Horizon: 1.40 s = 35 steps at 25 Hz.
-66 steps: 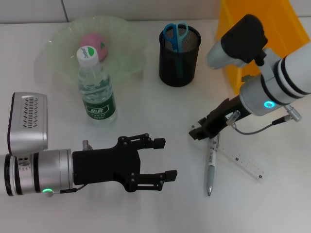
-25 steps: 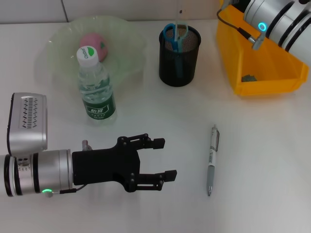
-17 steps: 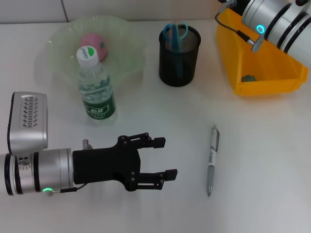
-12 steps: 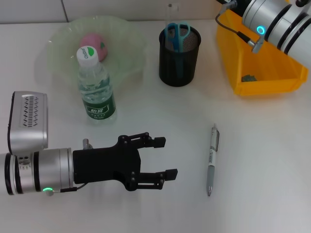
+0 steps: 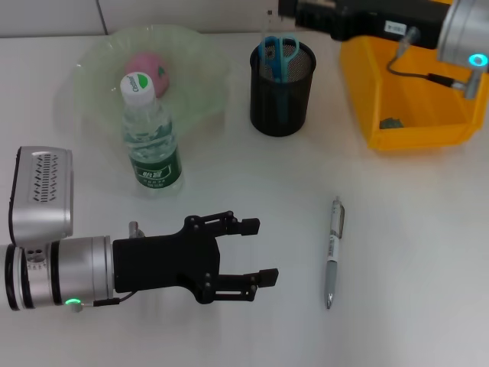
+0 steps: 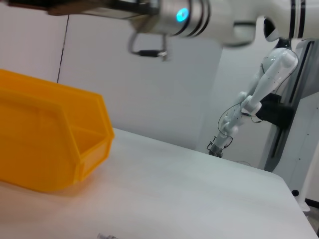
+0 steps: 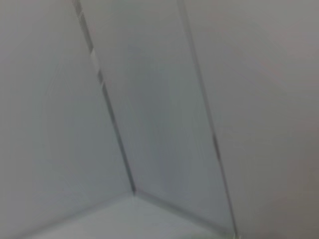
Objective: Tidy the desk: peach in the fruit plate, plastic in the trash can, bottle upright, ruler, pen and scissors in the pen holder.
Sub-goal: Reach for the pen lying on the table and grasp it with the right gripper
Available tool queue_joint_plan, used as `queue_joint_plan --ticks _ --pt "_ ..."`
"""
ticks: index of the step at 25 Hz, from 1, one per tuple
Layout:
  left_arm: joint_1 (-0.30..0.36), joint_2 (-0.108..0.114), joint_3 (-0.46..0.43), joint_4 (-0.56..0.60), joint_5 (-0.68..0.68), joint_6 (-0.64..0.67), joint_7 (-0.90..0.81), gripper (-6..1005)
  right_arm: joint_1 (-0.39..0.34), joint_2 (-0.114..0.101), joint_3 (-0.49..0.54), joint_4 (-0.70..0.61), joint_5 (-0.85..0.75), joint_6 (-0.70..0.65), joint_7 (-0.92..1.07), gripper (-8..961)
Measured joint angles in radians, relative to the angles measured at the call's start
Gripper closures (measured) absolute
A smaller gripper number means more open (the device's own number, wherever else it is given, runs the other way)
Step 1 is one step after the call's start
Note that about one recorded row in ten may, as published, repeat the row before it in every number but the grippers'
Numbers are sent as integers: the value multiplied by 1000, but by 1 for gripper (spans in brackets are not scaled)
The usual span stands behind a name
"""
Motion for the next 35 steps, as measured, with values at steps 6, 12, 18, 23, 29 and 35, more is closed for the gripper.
queue_joint_plan --ticks 6,12,18,23,29,35 --pt "-6 0 0 -1 0 0 -5 195 -48 12 124 -296 -434 -356 243 348" --pt "-3 -1 0 -2 0 2 -13 195 -168 40 318 -293 -488 -725 40 348" --pt "-14 4 8 24 6 16 -141 195 -277 40 471 -136 -477 -804 -181 348" --pt "-54 2 101 157 12 3 -489 196 -351 -9 635 65 -486 -813 -347 348" --pt "-136 2 409 427 14 -62 -1005 196 -383 -29 803 119 -622 -805 -451 348" --pt "-224 -1 657 780 191 -178 -1550 196 -402 -25 863 121 -675 -748 -472 347"
